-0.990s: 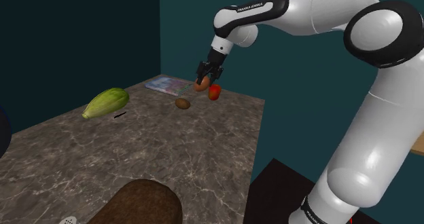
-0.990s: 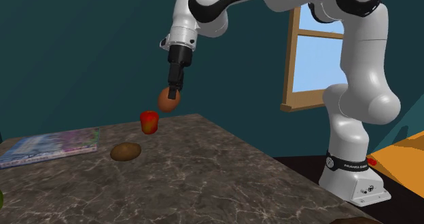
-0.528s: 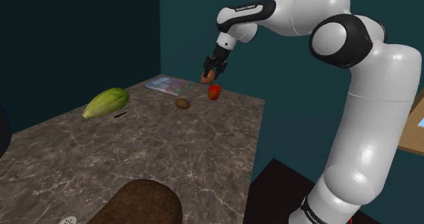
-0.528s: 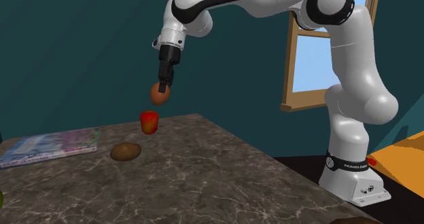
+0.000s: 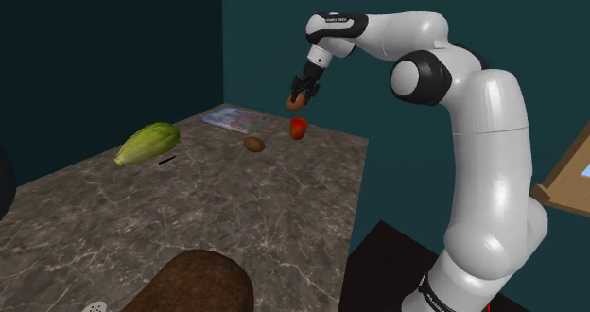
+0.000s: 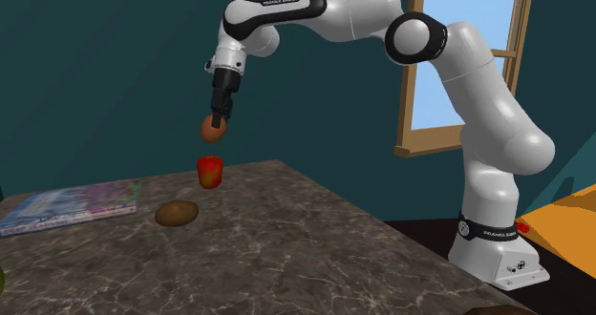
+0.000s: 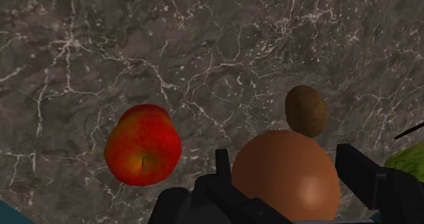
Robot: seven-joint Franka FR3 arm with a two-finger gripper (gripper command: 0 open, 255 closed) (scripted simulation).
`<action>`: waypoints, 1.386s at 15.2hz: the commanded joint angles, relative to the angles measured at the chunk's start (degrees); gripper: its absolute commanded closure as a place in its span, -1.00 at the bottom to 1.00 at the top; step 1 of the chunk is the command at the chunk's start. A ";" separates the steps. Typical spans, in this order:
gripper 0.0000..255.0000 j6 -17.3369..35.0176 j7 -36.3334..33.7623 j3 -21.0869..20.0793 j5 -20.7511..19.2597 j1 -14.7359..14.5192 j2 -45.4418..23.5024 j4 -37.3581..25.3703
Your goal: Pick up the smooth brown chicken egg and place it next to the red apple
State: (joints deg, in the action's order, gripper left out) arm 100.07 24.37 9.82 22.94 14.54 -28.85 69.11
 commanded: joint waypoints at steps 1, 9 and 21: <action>1.00 0.10 0.73 0.01 0.27 0.61 -1.41 -1.13; 1.00 5.91 2.63 -0.10 0.75 0.09 -1.29 5.10; 1.00 13.62 5.39 -0.53 1.96 -0.25 -2.91 11.63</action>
State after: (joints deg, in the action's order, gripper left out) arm 112.99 29.54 9.33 24.78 14.34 -31.70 80.13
